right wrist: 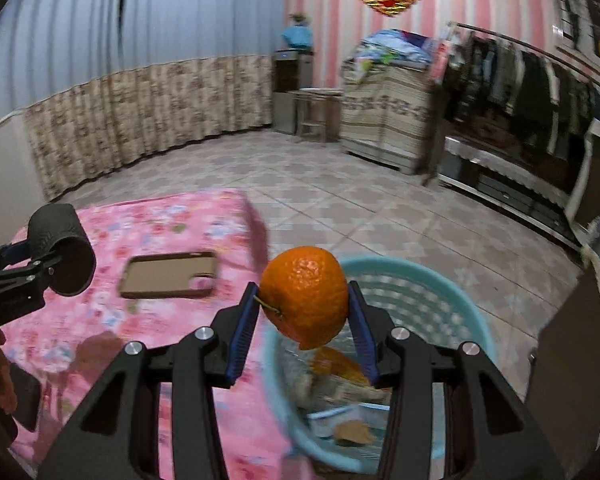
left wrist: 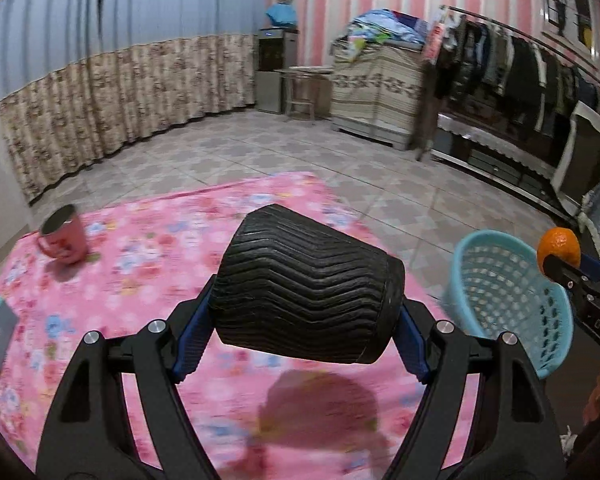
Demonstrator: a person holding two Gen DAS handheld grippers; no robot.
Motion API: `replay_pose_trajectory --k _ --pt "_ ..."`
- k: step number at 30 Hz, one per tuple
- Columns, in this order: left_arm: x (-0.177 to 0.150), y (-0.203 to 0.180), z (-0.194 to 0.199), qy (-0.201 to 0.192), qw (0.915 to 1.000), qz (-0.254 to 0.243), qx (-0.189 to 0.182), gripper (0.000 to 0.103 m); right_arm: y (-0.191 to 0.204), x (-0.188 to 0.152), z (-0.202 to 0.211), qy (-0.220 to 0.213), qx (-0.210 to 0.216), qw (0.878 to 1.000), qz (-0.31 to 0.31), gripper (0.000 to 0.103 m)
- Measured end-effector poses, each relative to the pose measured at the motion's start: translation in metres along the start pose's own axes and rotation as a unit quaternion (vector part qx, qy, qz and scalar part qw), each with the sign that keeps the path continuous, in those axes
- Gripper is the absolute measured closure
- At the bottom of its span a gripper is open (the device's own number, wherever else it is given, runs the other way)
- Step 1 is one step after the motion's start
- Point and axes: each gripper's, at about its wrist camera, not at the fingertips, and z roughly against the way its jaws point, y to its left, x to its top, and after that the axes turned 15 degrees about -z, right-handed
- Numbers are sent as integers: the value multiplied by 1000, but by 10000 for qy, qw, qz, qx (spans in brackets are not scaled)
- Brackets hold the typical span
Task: Collect trash
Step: 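Lift the black cup and orange and carry both over the teal basket, then open the left gripper to drop the black ribbed cup into the basket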
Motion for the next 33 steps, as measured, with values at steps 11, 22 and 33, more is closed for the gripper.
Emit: replay_pose_trajectory --k 11,22,33 --pt "26 -78 -26 -74 9978 -550 -350 27 -61 1 -10 4 -343 9981 -510 59" --pt "53 -131 -43 -142 9918 -873 -926 27 -88 4 -11 -33 -537 9959 -726 59" --pt "68 -170 -53 -126 9844 -1235 -1244 21 -107 7 -11 -47 -689 9939 -864 59"
